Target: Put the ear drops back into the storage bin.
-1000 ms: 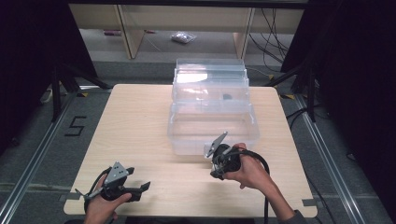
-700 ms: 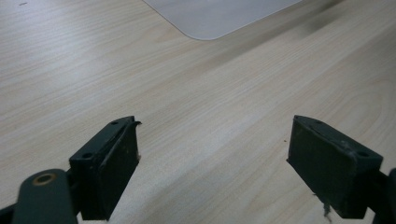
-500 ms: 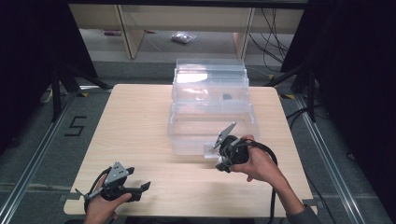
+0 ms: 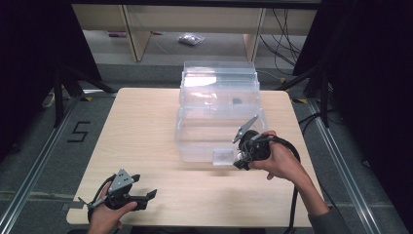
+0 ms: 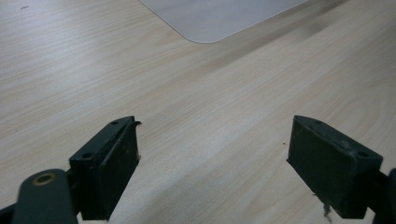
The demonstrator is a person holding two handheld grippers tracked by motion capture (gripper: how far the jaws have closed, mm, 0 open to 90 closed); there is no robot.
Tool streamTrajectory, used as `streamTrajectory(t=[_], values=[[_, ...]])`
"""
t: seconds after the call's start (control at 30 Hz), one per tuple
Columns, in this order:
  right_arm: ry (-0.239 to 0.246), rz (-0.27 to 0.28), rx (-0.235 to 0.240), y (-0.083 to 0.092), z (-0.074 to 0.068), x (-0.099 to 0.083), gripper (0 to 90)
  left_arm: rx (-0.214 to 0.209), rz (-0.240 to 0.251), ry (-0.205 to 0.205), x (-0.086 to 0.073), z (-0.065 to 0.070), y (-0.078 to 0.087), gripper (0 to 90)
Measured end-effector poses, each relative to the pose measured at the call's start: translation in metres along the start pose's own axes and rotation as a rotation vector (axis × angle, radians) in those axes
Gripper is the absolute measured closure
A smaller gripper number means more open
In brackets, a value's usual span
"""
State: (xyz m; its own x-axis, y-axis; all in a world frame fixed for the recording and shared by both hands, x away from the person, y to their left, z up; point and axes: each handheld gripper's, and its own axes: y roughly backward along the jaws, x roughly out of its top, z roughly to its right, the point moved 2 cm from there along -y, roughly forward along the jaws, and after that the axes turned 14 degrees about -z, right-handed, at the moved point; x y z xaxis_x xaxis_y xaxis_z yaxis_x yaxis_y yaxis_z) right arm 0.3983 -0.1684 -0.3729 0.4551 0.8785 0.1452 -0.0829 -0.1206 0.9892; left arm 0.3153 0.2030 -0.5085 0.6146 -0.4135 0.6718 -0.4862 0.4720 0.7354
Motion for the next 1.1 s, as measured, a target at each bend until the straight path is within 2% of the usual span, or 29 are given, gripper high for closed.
streamTrajectory(t=[0.1, 0.27, 0.3, 0.43, 0.47, 0.6, 1.0, 1.1], values=[[-0.03, -0.011, -0.009, 0.006, 0.01, -0.003, 60.1, 0.001, 0.0, 0.002, 0.0, 0.0, 0.0, 15.6], [-0.047, -0.026, -0.026, 0.009, 0.023, -0.003, 60.1, 0.0, 0.001, 0.0, 0.0, 0.0, 0.0, 15.6], [-0.067, -0.029, -0.03, 0.011, 0.028, -0.002, 60.1, 0.0, 0.001, 0.001, 0.0, 0.0, 0.0, 15.6], [-0.068, -0.033, -0.034, 0.013, 0.036, 0.0, 60.1, -0.001, 0.001, 0.001, 0.0, 0.0, 0.0, 15.6], [-0.09, -0.039, -0.043, 0.015, 0.041, 0.001, 60.1, -0.001, 0.001, 0.001, 0.0, 0.0, 0.0, 15.6], [-0.125, -0.04, -0.047, 0.016, 0.053, 0.003, 60.1, -0.001, 0.001, 0.001, 0.0, 0.0, 0.0, 15.6], [-0.182, -0.072, -0.039, 0.006, 0.081, 0.008, 60.1, -0.003, 0.001, 0.001, 0.0, 0.0, 0.0, 15.6], [-0.212, -0.08, -0.031, 0.001, 0.091, 0.009, 60.1, -0.004, 0.001, -0.001, 0.0, 0.0, 0.0, 15.6]])
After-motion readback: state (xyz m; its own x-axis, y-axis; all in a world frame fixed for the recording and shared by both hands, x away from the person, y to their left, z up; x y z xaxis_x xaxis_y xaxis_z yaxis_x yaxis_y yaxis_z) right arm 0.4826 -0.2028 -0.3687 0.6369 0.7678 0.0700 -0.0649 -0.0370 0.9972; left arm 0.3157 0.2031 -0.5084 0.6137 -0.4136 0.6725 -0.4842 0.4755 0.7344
